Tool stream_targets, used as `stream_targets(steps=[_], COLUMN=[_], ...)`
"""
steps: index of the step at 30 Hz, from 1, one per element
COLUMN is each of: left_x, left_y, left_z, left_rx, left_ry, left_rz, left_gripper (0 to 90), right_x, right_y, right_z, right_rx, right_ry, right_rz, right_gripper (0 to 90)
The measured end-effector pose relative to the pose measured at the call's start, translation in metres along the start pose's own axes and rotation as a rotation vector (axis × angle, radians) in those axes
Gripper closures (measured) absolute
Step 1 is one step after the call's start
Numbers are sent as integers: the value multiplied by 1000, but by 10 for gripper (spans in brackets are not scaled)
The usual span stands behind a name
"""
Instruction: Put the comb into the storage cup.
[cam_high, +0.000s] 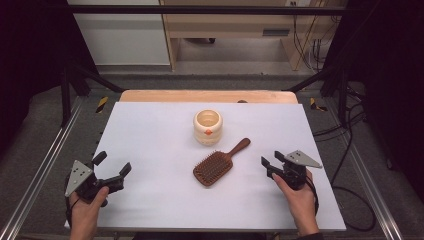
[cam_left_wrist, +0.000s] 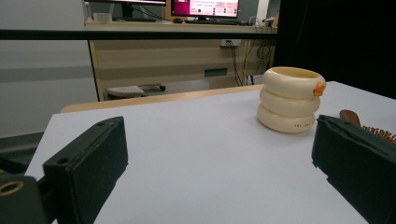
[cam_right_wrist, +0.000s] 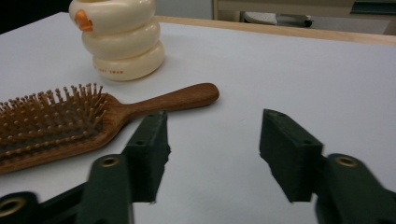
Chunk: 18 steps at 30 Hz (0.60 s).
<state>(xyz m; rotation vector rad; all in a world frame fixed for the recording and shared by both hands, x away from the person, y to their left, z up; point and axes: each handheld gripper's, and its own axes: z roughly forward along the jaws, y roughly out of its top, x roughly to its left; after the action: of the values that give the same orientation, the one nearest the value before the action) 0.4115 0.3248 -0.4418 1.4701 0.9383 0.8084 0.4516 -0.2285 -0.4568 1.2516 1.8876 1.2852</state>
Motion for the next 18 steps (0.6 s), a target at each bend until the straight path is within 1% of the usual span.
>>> stream_targets(steps=[1, 2, 3, 4, 6, 8, 10, 13, 14, 15, 16, 17, 18], left_x=[0, 0, 0, 0, -1, -2, -3, -3, -3, -2, -2, -2, -2], left_y=[0, 0, 0, -1, -1, -1, -1, -1, -1, -1, -2, -2, -2], left_z=[0, 0, 0, 0, 1, 1, 1, 2, 2, 1, 1, 1, 1], left_rx=[-1, 0, 2, 4, 5, 5, 5, 10, 12, 12, 12, 13, 13], left_ry=[0, 0, 0, 4, -4, -5, -7, -7, -7, -7, -6, -7, -7], left_rz=[-2, -2, -2, -1, -4, 0, 3, 4, 4, 3, 1, -1, -1], left_gripper=[40, 41, 41, 41, 43, 44, 44, 44, 44, 44, 45, 45, 45], right_x=[0, 2, 3, 5, 8, 12, 16, 21, 24, 24, 26, 28, 28], right_y=[0, 0, 0, 0, 1, 1, 3, 5, 8, 8, 10, 15, 15], right_z=[0, 0, 1, 2, 4, 7, 10, 16, 20, 20, 22, 27, 27], right_rx=[0, 7, 7, 10, 16, 31, 38, 60, 68, 68, 75, 79, 79], right_ry=[0, 0, 0, 5, 21, 24, 38, 47, 55, 55, 59, 69, 69], right_rz=[0, -6, -19, -32, -42, -69, -74, -101, -103, -103, -113, -113, -113], right_gripper=[548, 586, 646, 681, 760, 824, 880, 900, 900, 900, 900, 900, 900])
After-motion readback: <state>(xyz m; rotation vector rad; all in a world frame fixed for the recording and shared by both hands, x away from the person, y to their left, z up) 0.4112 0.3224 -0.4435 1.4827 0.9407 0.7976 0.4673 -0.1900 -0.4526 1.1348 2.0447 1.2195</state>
